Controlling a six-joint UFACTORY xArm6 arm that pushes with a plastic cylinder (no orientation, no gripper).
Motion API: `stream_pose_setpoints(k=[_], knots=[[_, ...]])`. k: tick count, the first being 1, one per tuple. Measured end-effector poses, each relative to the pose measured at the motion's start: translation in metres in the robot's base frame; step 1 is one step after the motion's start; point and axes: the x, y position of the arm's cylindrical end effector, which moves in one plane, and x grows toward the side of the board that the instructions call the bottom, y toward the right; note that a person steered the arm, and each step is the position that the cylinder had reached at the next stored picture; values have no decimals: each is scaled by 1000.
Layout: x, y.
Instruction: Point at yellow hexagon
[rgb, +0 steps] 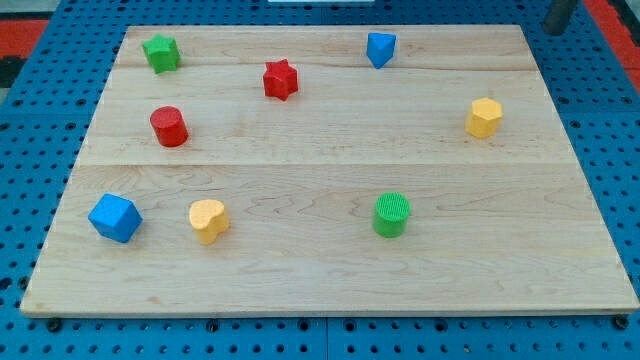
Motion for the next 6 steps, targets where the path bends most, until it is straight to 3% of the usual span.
stream_pose_setpoints(k=[6], knots=[[-1, 4]])
